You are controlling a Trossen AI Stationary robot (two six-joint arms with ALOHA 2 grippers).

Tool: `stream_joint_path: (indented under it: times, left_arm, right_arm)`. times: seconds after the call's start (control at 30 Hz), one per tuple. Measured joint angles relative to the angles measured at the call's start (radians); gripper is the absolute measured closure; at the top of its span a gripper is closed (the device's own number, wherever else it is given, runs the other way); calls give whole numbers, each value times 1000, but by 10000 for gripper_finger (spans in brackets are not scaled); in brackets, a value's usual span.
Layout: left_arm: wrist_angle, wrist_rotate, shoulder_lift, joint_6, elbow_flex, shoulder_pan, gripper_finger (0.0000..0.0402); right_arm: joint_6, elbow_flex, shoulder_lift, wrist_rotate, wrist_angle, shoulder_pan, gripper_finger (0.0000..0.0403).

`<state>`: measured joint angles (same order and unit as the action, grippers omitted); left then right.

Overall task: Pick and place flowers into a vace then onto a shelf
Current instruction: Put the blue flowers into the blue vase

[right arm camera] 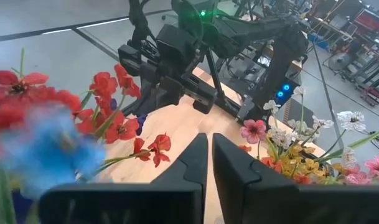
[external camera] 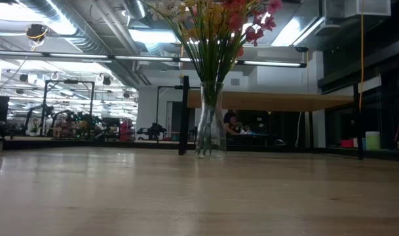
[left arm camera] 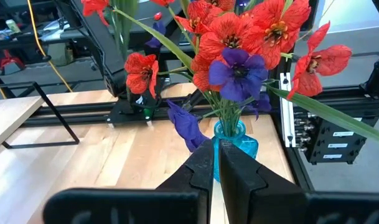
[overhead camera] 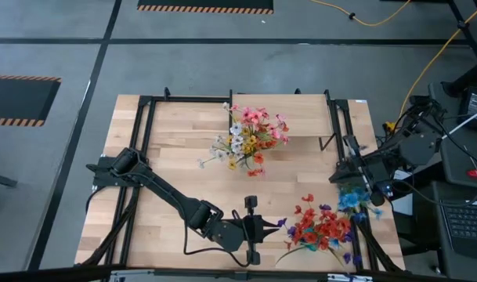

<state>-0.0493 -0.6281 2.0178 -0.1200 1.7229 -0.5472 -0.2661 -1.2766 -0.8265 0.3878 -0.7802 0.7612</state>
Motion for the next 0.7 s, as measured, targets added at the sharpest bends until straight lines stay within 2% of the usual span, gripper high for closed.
stream_joint_path:
  times: [0.4,0.7]
  left_arm:
    - [0,0,0,-1,0,0,384]
    - [0,0,0,-16,0,0,384]
  right_arm:
    - [-5,0,3,12,6,0,322]
    - [-6,0,5,15,21,0,317]
